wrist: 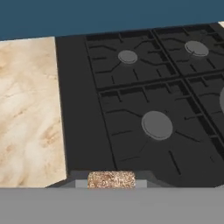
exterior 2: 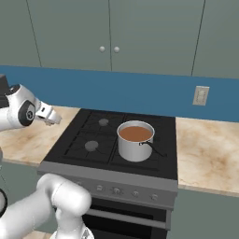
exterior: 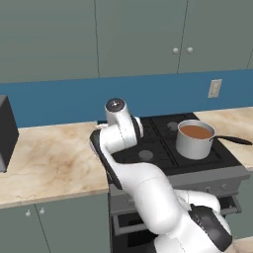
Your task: Pick up the sugar cube(s) and place them in the saucepan with hot chocolate.
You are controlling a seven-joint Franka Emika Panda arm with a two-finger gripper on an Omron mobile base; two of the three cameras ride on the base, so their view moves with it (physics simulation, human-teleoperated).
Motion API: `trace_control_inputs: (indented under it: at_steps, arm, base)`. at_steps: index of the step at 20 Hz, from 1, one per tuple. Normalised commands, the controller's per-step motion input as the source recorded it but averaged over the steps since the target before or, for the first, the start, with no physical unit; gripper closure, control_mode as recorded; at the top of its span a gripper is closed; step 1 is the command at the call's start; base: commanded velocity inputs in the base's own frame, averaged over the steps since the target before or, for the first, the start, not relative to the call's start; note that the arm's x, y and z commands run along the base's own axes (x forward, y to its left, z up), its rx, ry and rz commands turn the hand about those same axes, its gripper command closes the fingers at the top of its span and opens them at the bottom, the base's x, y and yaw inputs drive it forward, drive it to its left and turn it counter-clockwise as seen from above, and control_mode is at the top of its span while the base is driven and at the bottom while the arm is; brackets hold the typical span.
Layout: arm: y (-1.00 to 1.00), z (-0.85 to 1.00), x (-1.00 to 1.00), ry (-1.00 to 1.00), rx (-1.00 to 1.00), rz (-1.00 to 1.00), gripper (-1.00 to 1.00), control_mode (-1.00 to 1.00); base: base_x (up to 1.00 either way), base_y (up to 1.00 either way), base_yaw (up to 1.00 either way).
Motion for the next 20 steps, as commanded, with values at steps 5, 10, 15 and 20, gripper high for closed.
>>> trace_control_inputs:
  at_steps: [5, 10, 15, 20]
  arm:
    - [-1.0, 0.49, -0.19, -0.07, 0.08, -0.27, 1.0, -1.0]
    - [-1.0, 0.33, -0.13, -0.01, 0.06, -0.24, 1.0, -1.0]
    - [-1.0, 0.21, -0.13, -0.01, 0.0, -0.16, 1.0, -1.0]
    - [-1.0, -0.03, -0.12, -0.04, 0.05, 0.0, 1.0, -1.0]
  base:
    - [0.0, 0.0, 0.0]
    - [0.0, 0.0, 0.0]
    - [0.0, 0.0, 0.0]
    - [0.0, 0.0, 0.0]
